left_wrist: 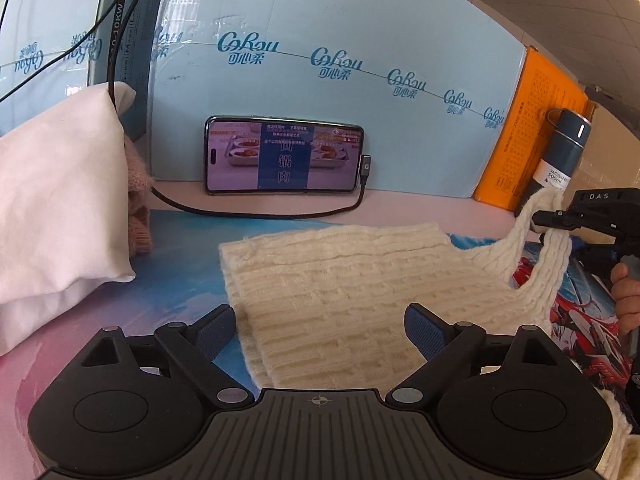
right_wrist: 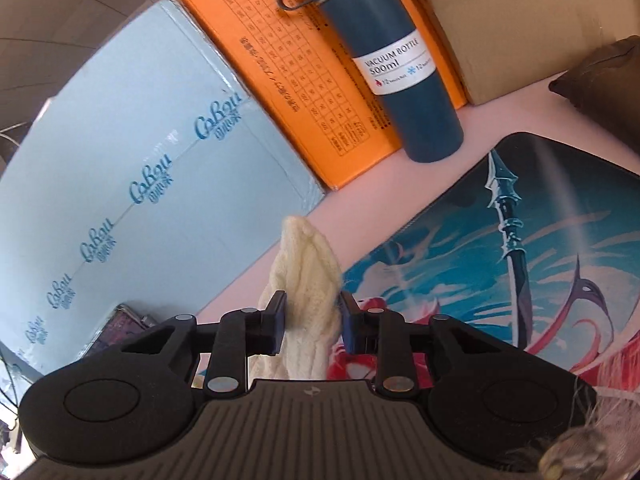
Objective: Fold clothes
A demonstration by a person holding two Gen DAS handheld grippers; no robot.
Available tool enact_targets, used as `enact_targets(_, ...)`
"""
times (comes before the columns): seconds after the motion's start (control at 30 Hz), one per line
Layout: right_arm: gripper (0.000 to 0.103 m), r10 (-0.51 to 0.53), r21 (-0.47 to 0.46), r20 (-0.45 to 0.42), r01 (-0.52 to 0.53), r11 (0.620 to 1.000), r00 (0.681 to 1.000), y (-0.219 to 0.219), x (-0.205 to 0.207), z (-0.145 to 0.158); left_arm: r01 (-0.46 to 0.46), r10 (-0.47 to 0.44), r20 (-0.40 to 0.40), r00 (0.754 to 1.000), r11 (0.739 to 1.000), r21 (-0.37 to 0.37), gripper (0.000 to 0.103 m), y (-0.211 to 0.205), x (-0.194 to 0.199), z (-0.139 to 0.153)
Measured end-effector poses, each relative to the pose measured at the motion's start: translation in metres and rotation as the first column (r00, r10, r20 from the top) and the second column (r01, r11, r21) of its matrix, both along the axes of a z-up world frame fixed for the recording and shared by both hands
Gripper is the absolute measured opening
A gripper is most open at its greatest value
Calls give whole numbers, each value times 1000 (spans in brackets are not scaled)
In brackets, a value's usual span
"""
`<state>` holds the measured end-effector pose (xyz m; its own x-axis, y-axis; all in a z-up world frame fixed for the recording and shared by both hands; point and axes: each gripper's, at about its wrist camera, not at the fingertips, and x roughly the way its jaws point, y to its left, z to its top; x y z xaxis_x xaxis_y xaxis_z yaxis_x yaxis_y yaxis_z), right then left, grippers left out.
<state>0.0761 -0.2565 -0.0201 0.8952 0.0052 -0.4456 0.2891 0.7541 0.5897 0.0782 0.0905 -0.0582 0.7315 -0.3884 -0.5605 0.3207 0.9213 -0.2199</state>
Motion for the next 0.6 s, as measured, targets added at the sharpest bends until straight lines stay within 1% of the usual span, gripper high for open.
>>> enact_targets(0.07, 25, 70, 2, 83, -70, 998, 994, 16, -10, 16, 1, -1, -1, 1000, 1000, 1, 94, -1, -1, 0)
enact_targets(0.1, 25, 118, -1, 118, -119, 993, 986, 27, -14, 23, 1, -1, -1, 1000, 1000, 3, 94, -1, -1, 0)
enact_targets(0.17, 26, 234, -14, 154, -235, 972, 960, 49, -16, 32, 2, -2, 0, 1000, 1000, 6, 94, -2, 0, 0)
enact_targets(0.23, 27, 338, -13, 149, -340, 940, 929, 71, -14, 34, 1, -1, -1, 1000, 1000, 1, 94, -1, 0, 1)
enact_targets(0.27, 27, 373, -12, 138, -375, 927, 917, 80, -12, 33, 0, 0, -2, 1000, 1000, -2, 94, -1, 0, 1)
enact_targets(0.33, 31, 423, -30, 106, -422, 906, 900, 97, -9, 29, 1, -1, -1, 1000, 1000, -2, 94, -1, 0, 1)
enact_targets(0.37, 42, 449, -34, 90, -448, 894, 889, 103, -8, 27, 1, -1, -1, 1000, 1000, -2, 94, -1, 0, 1)
enact_targets(0.4, 59, 477, -33, 74, -476, 879, 876, 109, -8, 24, 1, -1, -2, 1000, 1000, -2, 94, -1, 0, 1)
enact_targets(0.43, 68, 505, -31, 58, -504, 863, 861, 115, -7, 22, 1, -1, -2, 1000, 1000, -2, 94, -1, 0, 1)
enact_targets(0.47, 80, 528, -21, 58, -527, 849, 847, 118, -8, 21, 1, -1, -2, 1000, 1000, -2, 94, -1, 0, 1)
enact_targets(0.53, 82, 558, -2, 74, -560, 829, 826, 118, -10, 23, 2, -2, -2, 1000, 1000, -4, 94, -1, 0, 1)
enact_targets(0.6, 84, 567, 0, 99, -570, 822, 818, 116, -15, 28, 2, -2, -1, 1000, 1000, -7, 94, -1, 0, 1)
